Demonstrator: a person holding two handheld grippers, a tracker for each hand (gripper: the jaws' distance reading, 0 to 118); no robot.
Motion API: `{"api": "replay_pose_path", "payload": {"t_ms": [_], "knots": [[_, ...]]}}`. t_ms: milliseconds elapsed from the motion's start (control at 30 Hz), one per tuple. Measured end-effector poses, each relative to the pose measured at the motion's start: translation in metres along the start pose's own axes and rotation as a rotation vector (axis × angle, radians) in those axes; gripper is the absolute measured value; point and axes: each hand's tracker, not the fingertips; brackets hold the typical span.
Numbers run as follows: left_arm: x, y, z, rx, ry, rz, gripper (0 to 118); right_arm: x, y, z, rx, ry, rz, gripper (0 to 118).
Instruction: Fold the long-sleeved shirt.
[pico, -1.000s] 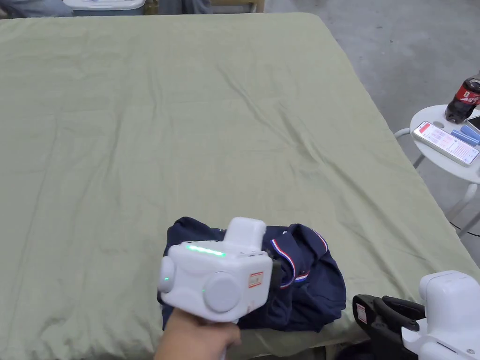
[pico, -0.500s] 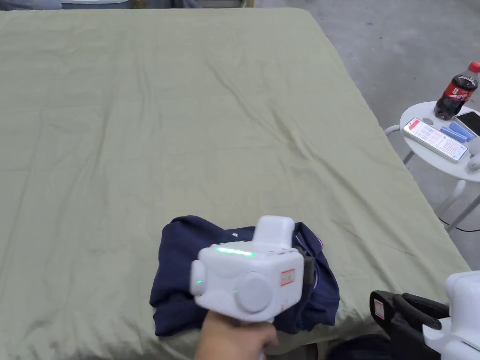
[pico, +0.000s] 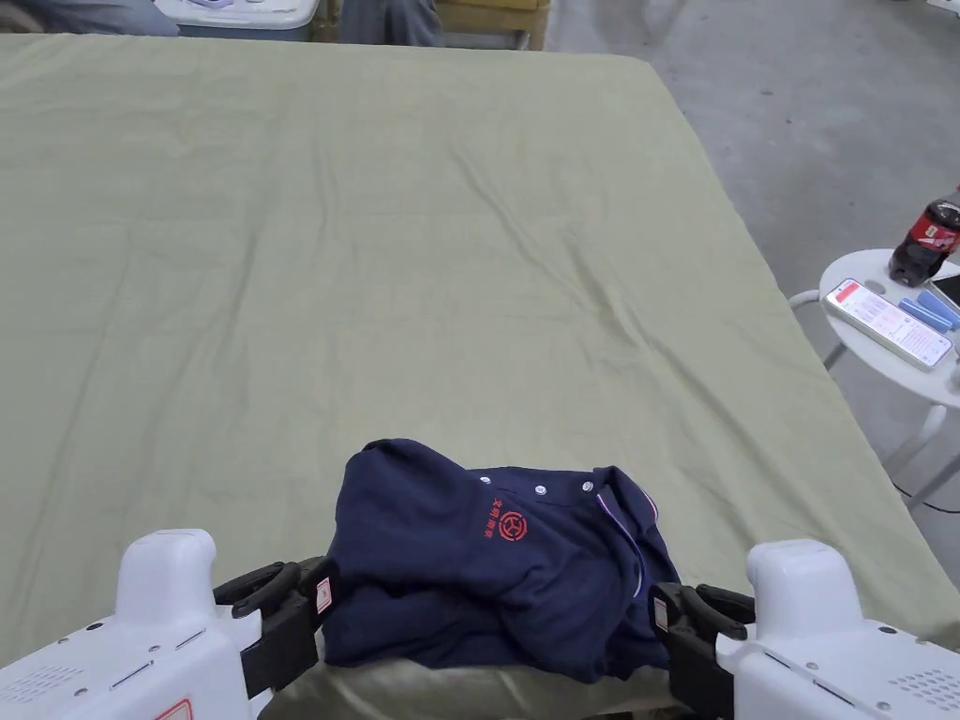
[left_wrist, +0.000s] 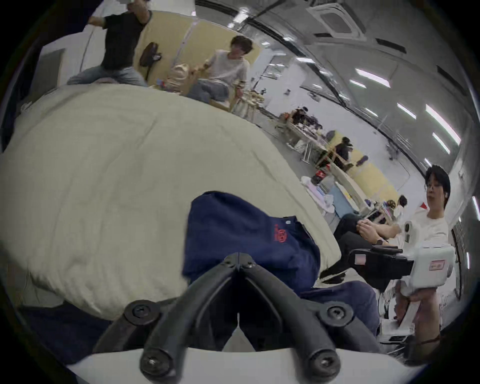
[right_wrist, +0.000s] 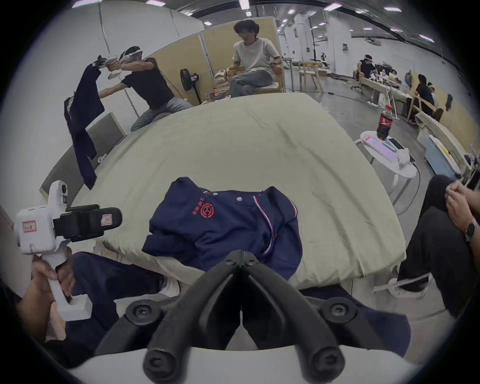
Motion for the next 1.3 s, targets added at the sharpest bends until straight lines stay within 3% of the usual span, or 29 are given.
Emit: {"api": "replay_pose_path", "payload": {"t_ms": [133, 233, 333, 367, 400, 433, 467, 500, 533, 633, 833, 933, 967, 1033, 1067, 1300], "knots": [[-0.006, 0.001, -0.006, -0.018, 0.04, 0.009, 0, -0.003, 0.024, -0.063, -0.038, 0.017, 0.047, 1], [-0.013, 0.004, -0.012, -0.024, 0.051, 0.018, 0, -0.002, 0.03, -0.127, -0.176, 0.045, 0.046, 1], [-0.022, 0.01, -0.019, -0.028, 0.047, 0.089, 0, 0.01, 0.017, -0.179, -0.309, -0.009, 0.095, 1], [-0.024, 0.014, -0.024, -0.033, 0.055, 0.092, 3, 0.014, 0.022, -0.175, -0.248, 0.024, 0.066, 1], [-0.027, 0.017, -0.029, -0.032, 0.055, 0.086, 13, 0.016, 0.03, -0.171, -0.262, 0.026, 0.027, 1], [-0.032, 0.024, -0.037, -0.062, 0.029, 0.07, 32, 0.014, 0.034, -0.167, -0.297, 0.022, 0.024, 1], [-0.035, 0.03, -0.048, -0.106, 0.011, 0.057, 67, 0.01, 0.032, -0.168, -0.298, 0.019, 0.074, 1], [-0.039, 0.037, -0.061, -0.16, 0.003, 0.055, 90, 0.007, 0.031, -0.17, -0.293, 0.012, 0.138, 1], [-0.041, 0.043, -0.07, -0.148, -0.008, 0.077, 100, 0.006, 0.03, -0.169, -0.287, 0.01, 0.16, 1], [-0.053, 0.054, -0.1, -0.224, -0.091, 0.139, 101, 0.008, 0.029, -0.171, -0.29, 0.01, 0.118, 1], [-0.075, 0.05, -0.166, -0.426, -0.161, 0.182, 102, 0.012, 0.03, -0.171, -0.293, 0.026, 0.106, 1], [-0.071, 0.053, -0.17, -0.406, -0.24, 0.198, 101, 0.015, 0.029, -0.171, -0.292, 0.036, 0.102, 1], [-0.069, 0.054, -0.173, -0.433, -0.252, 0.208, 88, 0.016, 0.029, -0.172, -0.293, 0.038, 0.099, 1], [-0.06, 0.048, -0.179, -0.434, -0.235, 0.161, 37, 0.016, 0.029, -0.172, -0.294, 0.04, 0.096, 1], [-0.057, 0.047, -0.18, -0.451, -0.175, 0.126, 30, 0.016, 0.029, -0.172, -0.294, 0.042, 0.096, 1], [-0.063, 0.053, -0.168, -0.417, -0.216, 0.224, 18, 0.011, 0.033, -0.163, -0.285, 0.05, 0.089, 1]]}}
